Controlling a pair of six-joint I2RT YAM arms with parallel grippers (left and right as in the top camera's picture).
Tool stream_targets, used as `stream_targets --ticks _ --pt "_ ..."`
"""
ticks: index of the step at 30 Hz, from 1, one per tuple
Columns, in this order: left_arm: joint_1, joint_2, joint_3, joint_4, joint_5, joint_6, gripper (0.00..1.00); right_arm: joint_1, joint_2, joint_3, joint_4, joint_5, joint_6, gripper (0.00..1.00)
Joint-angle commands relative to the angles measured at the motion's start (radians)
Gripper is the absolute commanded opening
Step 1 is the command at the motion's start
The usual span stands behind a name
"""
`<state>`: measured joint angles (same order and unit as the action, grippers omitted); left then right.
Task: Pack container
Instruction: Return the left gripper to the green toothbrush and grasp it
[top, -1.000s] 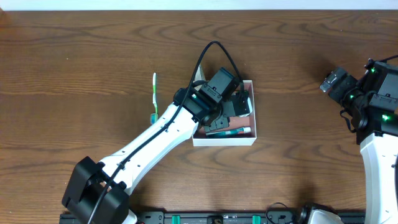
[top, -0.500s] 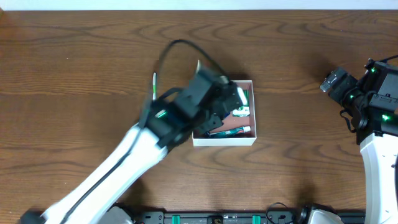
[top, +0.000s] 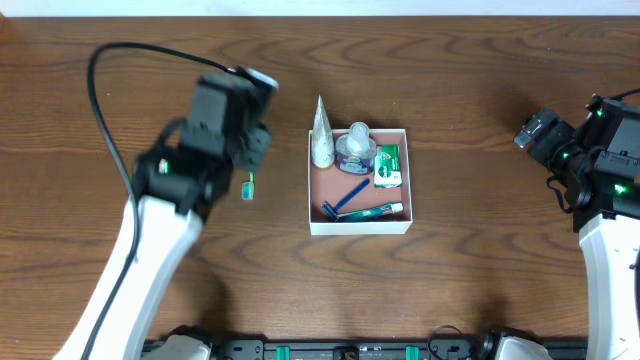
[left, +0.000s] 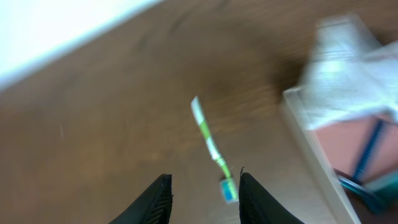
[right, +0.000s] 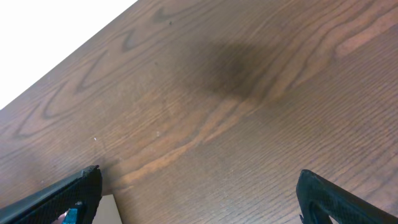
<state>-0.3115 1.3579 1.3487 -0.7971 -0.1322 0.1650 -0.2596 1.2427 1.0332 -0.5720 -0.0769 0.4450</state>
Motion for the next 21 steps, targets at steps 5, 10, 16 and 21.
stream_targets --ticks 5,10,16,21 --pt "0.131 0.277 -0.011 -0.006 0.137 -0.151 0.36 -0.009 -0.001 0.007 -0.001 0.006 0.014 0.99" --pt "0.143 0.435 -0.011 -0.006 0.151 -0.186 0.36 -0.008 -0.001 0.007 -0.001 0.006 0.014 0.99" --pt "0.143 0.536 -0.011 -0.005 0.151 -0.206 0.36 -0.009 -0.001 0.007 -0.001 0.006 0.014 0.99" --pt "0.143 0.599 -0.011 0.017 0.151 -0.232 0.36 -0.009 -0.001 0.007 0.000 0.006 0.014 0.99"
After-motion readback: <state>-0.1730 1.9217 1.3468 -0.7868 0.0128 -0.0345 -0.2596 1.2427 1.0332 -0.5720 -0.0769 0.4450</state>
